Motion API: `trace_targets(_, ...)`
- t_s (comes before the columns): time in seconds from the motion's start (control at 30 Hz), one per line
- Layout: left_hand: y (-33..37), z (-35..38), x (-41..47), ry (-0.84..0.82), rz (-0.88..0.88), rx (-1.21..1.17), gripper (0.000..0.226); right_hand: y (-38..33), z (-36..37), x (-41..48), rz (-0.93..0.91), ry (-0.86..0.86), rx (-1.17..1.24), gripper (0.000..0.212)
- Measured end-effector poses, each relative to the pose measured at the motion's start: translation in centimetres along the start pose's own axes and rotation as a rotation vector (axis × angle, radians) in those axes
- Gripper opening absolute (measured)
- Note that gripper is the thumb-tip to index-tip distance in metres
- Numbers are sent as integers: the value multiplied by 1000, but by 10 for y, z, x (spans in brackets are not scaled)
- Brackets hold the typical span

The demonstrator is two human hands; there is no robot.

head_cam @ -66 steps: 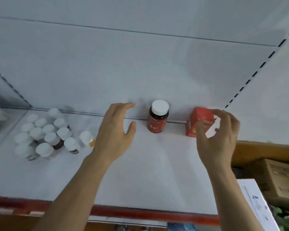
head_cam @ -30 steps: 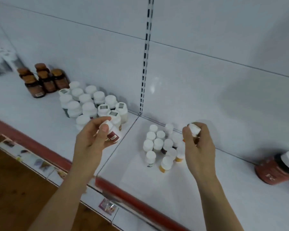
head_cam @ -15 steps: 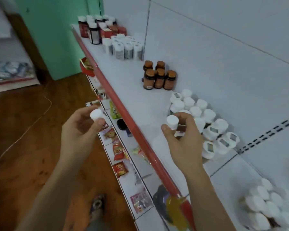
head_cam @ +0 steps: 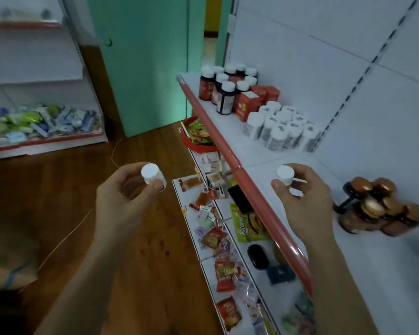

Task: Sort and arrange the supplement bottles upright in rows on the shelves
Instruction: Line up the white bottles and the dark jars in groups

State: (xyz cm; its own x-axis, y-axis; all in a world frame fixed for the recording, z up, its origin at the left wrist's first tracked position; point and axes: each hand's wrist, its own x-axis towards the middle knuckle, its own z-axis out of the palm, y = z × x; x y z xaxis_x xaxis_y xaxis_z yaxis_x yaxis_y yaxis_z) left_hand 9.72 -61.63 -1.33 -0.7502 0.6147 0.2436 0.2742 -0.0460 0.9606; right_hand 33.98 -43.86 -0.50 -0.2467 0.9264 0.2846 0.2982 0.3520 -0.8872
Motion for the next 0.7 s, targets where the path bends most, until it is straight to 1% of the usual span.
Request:
trace_targets(0.13, -26, -16, 85, 33, -10, 40, 38, -11, 68, 62, 3, -21, 19, 27)
trace_targets(0.23, -51, -15, 151, 41, -13, 37, 34, -11, 122, 118, -5, -54, 33, 29)
trace_targets(0.47, -101, 1, 326, -27, 16, 121, 29, -11, 255, 264, -73, -166, -15, 25)
trace_targets(0.63, -111, -3, 441, 64, 4, 130, 35, -31, 344, 377, -90, -216, -23, 24)
trace_targets(0.7, -115, -3, 481, 94, -10, 122, 34, -41, 370, 412, -92, -218, -33, 22)
